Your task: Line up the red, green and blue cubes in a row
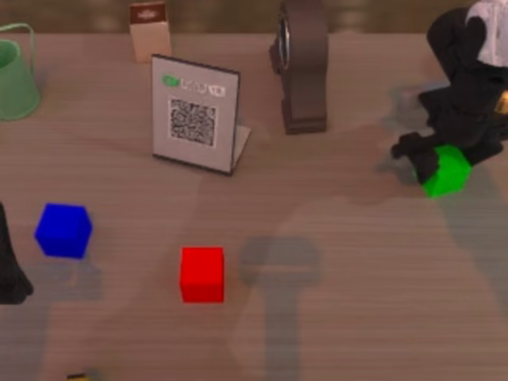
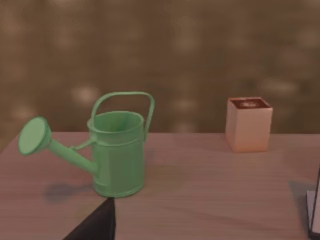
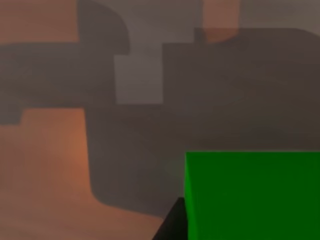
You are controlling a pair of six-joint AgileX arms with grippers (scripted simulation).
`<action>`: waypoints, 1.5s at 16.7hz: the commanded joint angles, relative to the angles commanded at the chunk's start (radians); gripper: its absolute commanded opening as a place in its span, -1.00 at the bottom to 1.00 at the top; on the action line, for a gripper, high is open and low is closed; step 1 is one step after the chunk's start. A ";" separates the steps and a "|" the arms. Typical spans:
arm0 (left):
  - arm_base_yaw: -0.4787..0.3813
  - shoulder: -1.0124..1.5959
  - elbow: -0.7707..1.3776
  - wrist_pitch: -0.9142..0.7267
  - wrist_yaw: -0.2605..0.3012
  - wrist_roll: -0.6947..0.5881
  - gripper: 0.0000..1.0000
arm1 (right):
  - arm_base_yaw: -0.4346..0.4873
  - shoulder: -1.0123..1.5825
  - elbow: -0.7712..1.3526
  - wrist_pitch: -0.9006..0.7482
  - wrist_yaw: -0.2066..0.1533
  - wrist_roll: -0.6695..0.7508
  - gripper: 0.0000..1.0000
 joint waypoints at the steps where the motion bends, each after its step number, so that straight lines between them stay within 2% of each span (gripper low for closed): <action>1: 0.000 0.000 0.000 0.000 0.000 0.000 1.00 | 0.000 0.000 0.000 0.000 0.000 0.000 -1.00; 6: 0.000 0.000 0.000 0.000 0.000 0.000 1.00 | 0.002 -0.028 0.021 -0.025 -0.004 0.001 -1.00; 13: 0.000 0.000 0.000 0.000 0.000 0.000 1.00 | 0.009 -0.083 0.173 -0.236 -0.004 0.000 -1.00; 19: 0.000 0.000 0.000 0.000 0.000 0.000 1.00 | 0.015 -0.085 0.175 -0.241 -0.004 0.016 -1.00; 22: 0.000 0.000 0.000 0.000 0.000 0.000 1.00 | 0.091 -0.101 0.157 -0.241 -0.004 0.115 -1.00; 25: 0.000 0.000 0.000 0.000 0.000 0.000 1.00 | 0.218 -0.129 0.121 -0.240 -0.001 0.308 -1.00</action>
